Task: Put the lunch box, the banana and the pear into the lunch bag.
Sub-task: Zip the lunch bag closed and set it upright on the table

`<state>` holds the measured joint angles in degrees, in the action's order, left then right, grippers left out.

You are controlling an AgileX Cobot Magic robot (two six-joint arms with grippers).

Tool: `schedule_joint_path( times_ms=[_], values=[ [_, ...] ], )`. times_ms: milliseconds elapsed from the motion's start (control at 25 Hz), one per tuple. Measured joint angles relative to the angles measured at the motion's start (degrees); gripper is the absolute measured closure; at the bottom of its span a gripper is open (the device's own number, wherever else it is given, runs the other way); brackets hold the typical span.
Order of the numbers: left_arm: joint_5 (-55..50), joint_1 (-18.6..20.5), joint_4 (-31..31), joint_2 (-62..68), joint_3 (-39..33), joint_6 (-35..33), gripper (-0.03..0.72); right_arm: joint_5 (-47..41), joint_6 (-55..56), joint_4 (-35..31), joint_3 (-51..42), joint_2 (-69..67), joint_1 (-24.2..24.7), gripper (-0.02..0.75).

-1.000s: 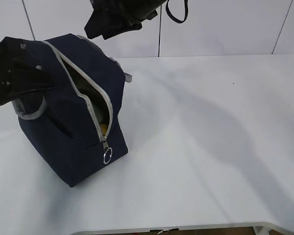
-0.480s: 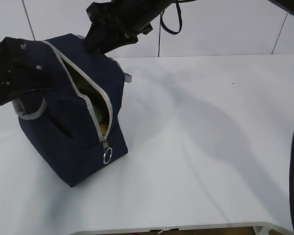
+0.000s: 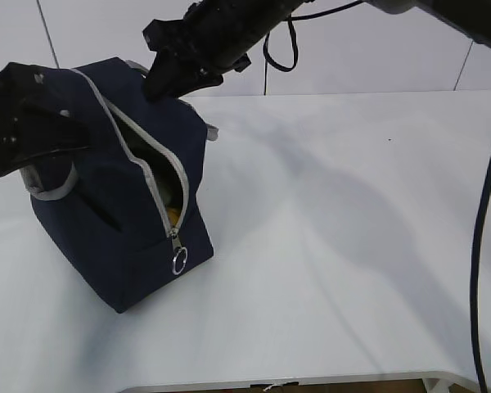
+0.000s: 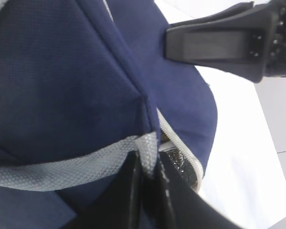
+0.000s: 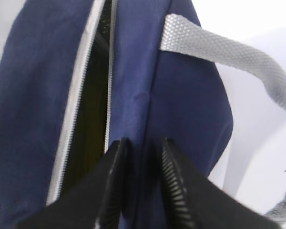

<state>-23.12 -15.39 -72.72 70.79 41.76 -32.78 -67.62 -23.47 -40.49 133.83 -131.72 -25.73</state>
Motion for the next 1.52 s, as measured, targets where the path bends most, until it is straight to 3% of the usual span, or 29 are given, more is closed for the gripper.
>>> schedule_joint_path(
  times_ms=[240,440,600,880,1160,1360,1520],
  values=[
    [0.0,0.0,0.0,0.0,0.0,0.0,0.680,0.1,0.0,0.0,0.0,-0.1,0.0,0.529],
    [1.2,0.0,0.2,0.0,0.0,-0.9,0.680,0.4,-0.5,0.1,0.0,-0.1,0.0,0.708],
    [3.3,0.0,0.2,0.0,0.0,-2.7,0.680,1.3,-0.9,0.8,0.0,-0.1,0.0,0.717],
    [4.2,0.0,0.2,0.0,0.1,-9.4,0.680,2.4,1.4,8.7,0.0,2.2,0.0,0.718],
    [0.9,0.0,0.2,5.3,7.1,-11.1,0.680,2.1,6.6,19.1,-0.9,7.6,-0.2,0.718],
    [-4.9,-0.7,0.6,12.2,14.4,-12.1,0.680,2.7,10.5,26.6,-5.8,12.3,-0.2,0.719],
    [-5.6,-1.5,0.7,13.9,16.7,-12.9,0.680,8.3,12.1,29.4,-16.8,18.9,0.0,0.719]
  ],
)
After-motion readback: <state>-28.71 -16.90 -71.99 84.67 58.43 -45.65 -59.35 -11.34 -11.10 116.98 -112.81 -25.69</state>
